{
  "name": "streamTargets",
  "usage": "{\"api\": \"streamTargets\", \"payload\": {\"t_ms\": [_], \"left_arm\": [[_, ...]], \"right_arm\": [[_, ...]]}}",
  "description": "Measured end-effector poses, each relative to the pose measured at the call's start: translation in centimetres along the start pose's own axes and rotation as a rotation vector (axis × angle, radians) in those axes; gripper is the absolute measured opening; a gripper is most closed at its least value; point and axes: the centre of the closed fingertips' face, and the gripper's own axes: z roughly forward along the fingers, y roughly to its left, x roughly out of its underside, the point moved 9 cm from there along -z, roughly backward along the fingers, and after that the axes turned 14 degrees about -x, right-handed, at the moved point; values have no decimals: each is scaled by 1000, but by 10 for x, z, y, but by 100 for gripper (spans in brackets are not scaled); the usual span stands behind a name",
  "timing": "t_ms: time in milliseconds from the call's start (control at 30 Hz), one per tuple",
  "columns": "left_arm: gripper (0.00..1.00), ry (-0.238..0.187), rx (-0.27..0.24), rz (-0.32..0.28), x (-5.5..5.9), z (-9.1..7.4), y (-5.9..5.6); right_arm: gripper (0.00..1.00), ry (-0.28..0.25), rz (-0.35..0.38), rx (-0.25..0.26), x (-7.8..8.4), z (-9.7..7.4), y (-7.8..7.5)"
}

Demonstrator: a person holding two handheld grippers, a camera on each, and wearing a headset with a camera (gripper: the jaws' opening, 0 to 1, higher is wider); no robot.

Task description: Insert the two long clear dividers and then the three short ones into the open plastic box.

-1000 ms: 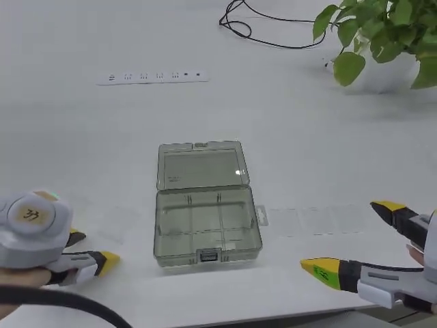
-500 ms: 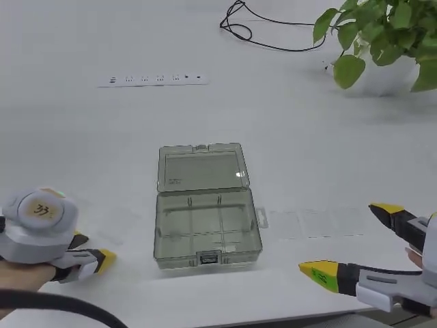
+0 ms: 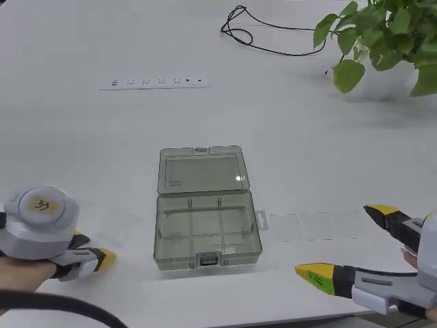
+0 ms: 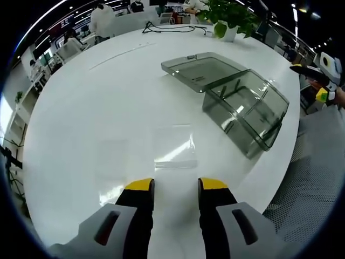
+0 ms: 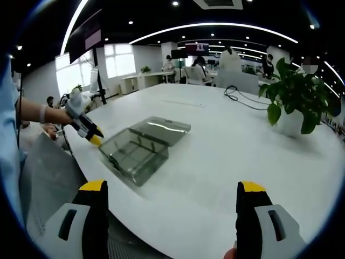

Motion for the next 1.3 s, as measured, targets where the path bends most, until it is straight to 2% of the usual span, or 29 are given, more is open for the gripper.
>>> {"api": "streamTargets", "payload": {"t_ms": [467,900,967,1167,1300], "left_arm": [[30,-10,9,-11,0,-1,-1],[30,-28,22,-79,1,-1,1],[30,-35,30,-109,0,-2,1],[30,-51,31,-146,0,-3,1],[30,-60,28,-145,-1,-4,1]], "right_arm": [[100,2,1,-11,0,2,2],[99,2,7,-22,0,5,4],[99,0,11,-24,0,6,4],[99,2,17,-35,-1,8,5],[99,-9,44,-47,0,9,6]]}}
